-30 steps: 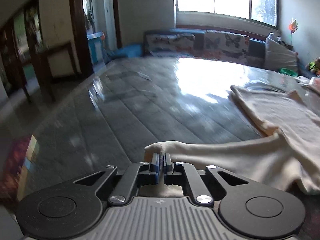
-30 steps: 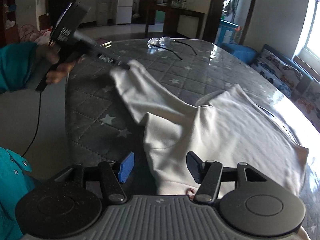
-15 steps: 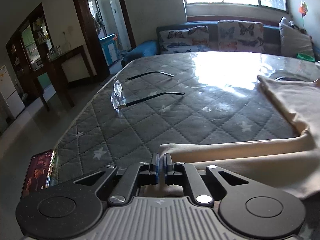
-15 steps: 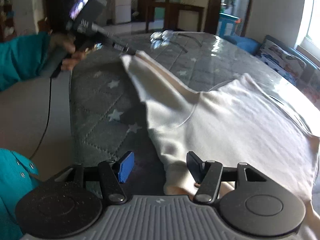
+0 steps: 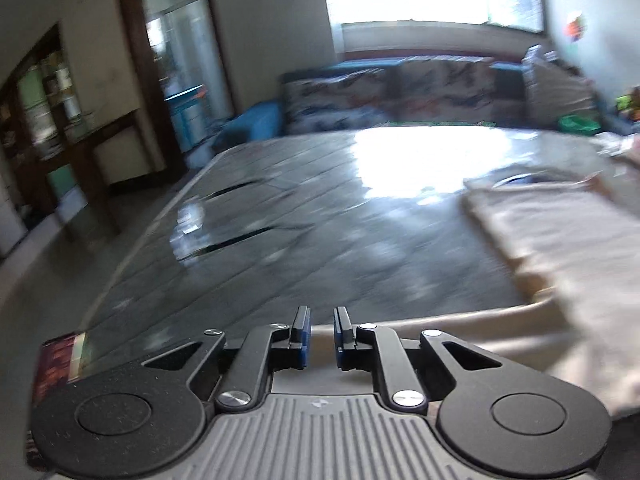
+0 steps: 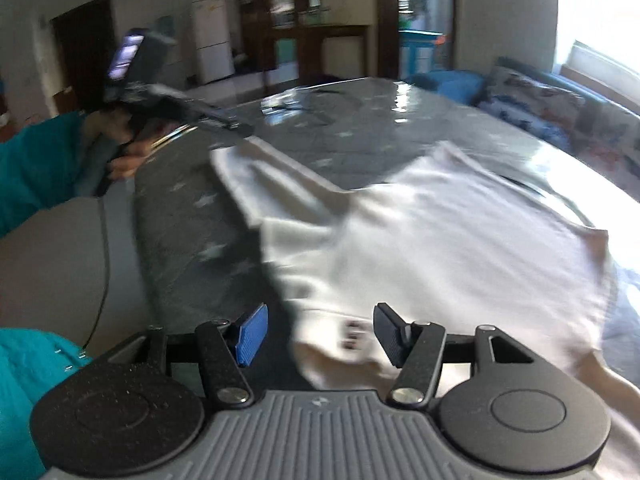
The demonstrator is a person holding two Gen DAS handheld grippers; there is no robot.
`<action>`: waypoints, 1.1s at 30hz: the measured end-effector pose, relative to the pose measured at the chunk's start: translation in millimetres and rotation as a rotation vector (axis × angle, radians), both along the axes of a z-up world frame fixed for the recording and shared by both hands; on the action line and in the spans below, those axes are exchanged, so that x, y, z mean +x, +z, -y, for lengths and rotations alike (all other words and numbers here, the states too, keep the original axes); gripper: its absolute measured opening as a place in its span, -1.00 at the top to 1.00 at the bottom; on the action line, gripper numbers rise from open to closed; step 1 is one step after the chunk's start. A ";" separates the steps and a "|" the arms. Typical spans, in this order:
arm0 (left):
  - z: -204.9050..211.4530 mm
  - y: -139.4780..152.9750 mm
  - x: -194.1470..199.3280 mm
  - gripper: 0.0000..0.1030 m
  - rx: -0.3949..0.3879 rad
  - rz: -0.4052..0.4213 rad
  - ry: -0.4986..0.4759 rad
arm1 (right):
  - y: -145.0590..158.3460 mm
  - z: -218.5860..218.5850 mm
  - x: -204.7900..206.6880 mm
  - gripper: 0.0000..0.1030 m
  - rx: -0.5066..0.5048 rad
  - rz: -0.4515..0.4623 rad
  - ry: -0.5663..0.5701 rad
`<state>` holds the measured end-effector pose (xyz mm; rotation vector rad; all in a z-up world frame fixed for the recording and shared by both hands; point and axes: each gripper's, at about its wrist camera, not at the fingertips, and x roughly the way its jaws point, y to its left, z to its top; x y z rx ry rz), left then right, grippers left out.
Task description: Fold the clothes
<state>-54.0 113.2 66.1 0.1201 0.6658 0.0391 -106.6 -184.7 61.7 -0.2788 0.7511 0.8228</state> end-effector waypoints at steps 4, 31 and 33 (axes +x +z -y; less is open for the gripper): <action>40.1 3.5 -0.2 0.74 -0.104 -0.021 -0.159 | -6.5 23.1 12.1 -0.16 -0.010 -0.031 -0.105; 189.6 -35.8 -39.5 0.53 -0.070 -0.120 -0.674 | -22.7 71.4 13.2 -0.15 -0.071 -0.002 -0.270; 188.6 -33.0 -37.9 0.52 -0.076 -0.126 -0.674 | -20.9 78.2 12.5 -0.15 -0.045 -0.009 -0.284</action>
